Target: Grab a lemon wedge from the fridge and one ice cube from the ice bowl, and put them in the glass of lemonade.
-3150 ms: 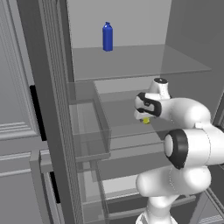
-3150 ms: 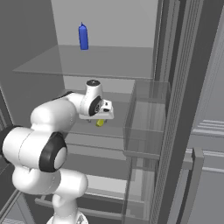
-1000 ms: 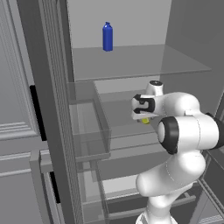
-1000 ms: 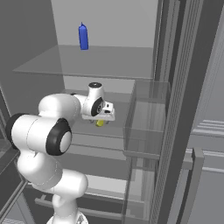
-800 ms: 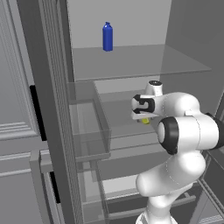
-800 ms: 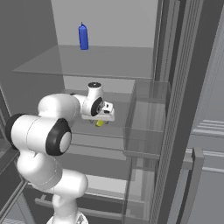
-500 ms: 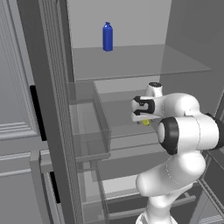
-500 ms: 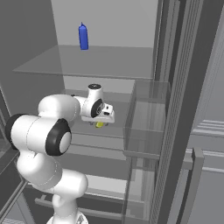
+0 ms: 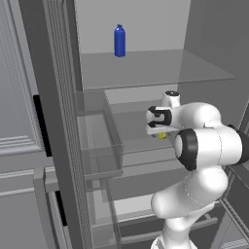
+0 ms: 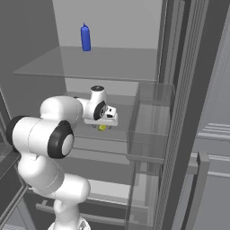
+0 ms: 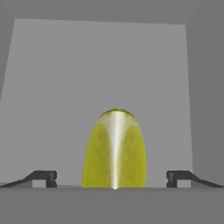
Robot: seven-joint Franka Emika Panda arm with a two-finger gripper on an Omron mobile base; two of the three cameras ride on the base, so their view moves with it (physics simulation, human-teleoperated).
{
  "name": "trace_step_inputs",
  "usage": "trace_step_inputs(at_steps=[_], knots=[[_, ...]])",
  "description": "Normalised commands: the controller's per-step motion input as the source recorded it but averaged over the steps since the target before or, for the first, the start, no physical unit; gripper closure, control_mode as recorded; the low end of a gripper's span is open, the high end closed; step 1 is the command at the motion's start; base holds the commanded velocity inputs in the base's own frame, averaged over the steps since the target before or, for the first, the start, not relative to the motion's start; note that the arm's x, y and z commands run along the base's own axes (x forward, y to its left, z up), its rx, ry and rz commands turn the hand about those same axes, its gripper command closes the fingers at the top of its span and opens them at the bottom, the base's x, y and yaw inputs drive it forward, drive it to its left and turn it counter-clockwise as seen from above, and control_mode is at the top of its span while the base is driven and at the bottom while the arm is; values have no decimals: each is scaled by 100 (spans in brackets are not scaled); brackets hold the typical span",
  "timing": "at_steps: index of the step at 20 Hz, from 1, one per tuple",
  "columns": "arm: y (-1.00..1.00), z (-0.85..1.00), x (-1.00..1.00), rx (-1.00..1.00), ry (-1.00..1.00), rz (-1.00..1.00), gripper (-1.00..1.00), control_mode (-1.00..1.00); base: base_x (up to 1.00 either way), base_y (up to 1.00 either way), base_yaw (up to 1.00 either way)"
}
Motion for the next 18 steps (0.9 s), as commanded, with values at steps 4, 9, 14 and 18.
trace_step_inputs(at_steps=[4,9,14,18], knots=[[0,-22,-2,1,0,0,100,-100,0,0,0],[0,-15,-2,0,0,0,100,-100,0,0,0],[0,-6,-10,0,0,0,100,-100,0,0,0],[-12,0,-67,1,-2,0,100,-100,0,0,0]])
